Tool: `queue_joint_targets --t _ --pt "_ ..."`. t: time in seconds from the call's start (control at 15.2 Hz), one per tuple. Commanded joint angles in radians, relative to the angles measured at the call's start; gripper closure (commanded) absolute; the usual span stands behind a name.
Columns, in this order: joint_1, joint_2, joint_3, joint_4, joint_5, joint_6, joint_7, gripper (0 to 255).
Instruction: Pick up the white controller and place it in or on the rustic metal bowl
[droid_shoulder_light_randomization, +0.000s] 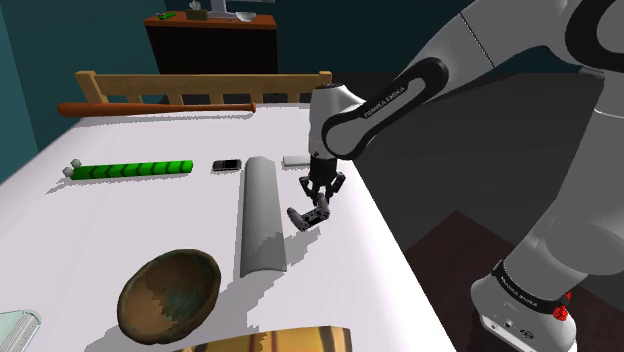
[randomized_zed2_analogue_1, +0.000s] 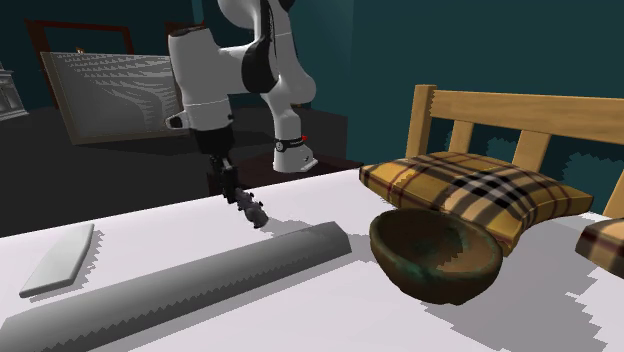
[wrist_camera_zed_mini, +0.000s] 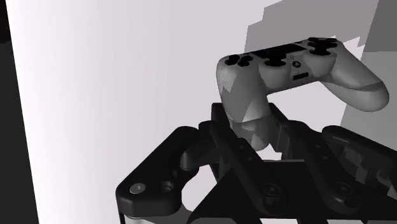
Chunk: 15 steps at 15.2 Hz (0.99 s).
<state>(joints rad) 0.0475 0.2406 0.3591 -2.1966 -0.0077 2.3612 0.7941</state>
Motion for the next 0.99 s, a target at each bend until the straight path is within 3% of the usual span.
queue_joint_targets --t 0.0,0.92 --pt "-0.003 -0.02 0.004 0.006 0.009 -0.025 -0.005 255" --pt "-0.016 -0.142 0.015 0.065 0.059 -0.2 -0.03 255"
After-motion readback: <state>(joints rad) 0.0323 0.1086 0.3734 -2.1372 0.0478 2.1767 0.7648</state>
